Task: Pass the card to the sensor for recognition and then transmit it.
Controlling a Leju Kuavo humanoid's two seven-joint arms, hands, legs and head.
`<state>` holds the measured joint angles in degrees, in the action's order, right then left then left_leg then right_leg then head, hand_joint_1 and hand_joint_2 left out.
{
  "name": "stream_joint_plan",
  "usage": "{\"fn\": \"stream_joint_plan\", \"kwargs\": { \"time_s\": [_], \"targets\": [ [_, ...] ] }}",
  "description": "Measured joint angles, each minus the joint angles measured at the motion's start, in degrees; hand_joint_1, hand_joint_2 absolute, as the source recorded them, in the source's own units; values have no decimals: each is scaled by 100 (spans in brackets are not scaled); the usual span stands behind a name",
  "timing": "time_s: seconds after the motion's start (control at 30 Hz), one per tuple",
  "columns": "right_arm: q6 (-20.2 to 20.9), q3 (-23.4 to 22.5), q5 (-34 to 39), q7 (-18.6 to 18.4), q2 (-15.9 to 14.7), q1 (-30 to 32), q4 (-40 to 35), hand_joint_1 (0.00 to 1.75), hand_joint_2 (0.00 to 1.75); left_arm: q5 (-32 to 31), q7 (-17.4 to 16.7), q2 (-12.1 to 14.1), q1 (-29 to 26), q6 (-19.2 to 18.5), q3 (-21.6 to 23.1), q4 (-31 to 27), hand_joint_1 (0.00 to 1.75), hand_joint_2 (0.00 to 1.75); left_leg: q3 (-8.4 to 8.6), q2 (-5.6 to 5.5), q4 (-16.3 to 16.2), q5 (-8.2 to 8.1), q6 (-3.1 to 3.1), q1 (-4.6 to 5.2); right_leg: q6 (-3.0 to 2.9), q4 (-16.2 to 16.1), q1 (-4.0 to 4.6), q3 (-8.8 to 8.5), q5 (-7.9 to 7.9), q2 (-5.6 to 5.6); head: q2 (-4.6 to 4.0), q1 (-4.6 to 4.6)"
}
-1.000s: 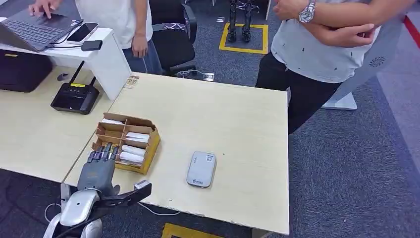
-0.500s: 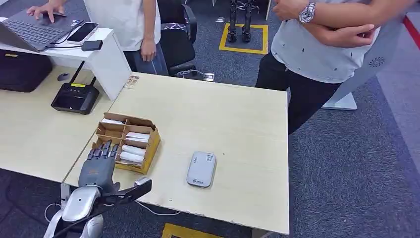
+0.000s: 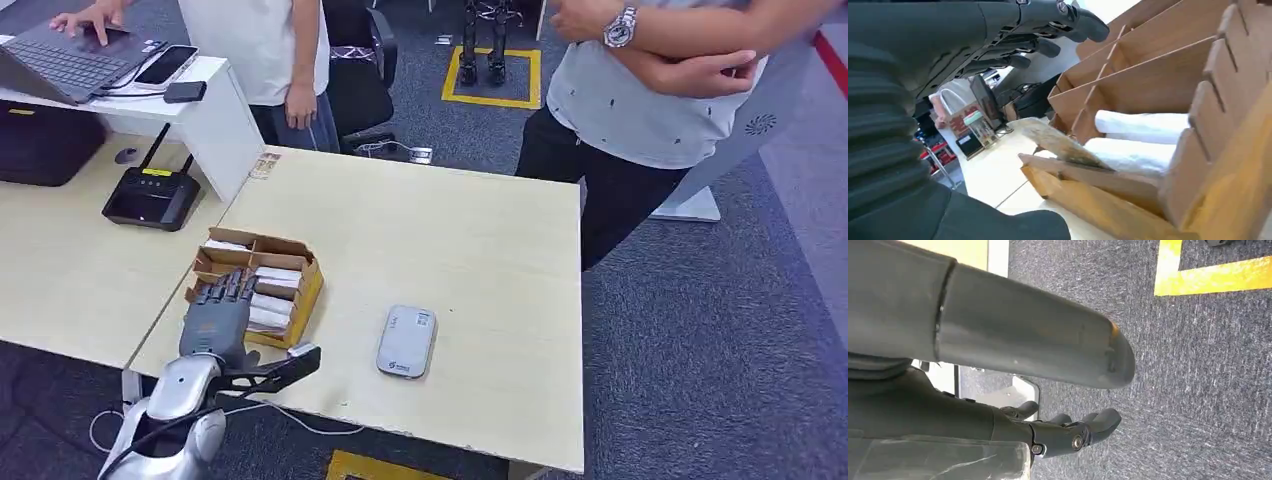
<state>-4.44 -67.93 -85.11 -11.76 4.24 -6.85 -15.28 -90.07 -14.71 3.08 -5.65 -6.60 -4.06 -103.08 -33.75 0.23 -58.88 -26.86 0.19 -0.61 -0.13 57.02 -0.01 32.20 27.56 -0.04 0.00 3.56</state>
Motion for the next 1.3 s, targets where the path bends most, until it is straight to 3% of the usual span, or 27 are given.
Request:
{"fn": "stream_joint_plan", "kwargs": {
  "time_s": [0.13,0.17,0.2,0.23,1.3],
  "targets": [
    [4,11,0,7,0,-1,0,0,0,0,59,-22,21,2,46,57,2,175,0,0,0,0,0,0,0,0,0,1,0,0,0,2],
    [9,11,0,11,0,-1,0,0,0,0,66,-33,21,4,57,59,33,175,0,0,0,0,0,0,0,0,0,1,0,0,0,0],
    [13,11,0,11,0,-1,0,0,0,0,85,-37,21,9,65,59,33,175,0,0,0,0,0,0,0,0,0,1,0,0,0,0],
    [13,11,-2,13,0,-3,0,0,0,0,105,-39,21,9,68,59,169,175,0,0,0,0,0,0,0,0,0,1,0,0,0,0],
    [29,11,0,90,0,-8,0,0,0,0,168,-87,322,17,177,57,175,175,0,0,0,0,0,0,0,0,0,1,0,0,0,0]
  ]
}}
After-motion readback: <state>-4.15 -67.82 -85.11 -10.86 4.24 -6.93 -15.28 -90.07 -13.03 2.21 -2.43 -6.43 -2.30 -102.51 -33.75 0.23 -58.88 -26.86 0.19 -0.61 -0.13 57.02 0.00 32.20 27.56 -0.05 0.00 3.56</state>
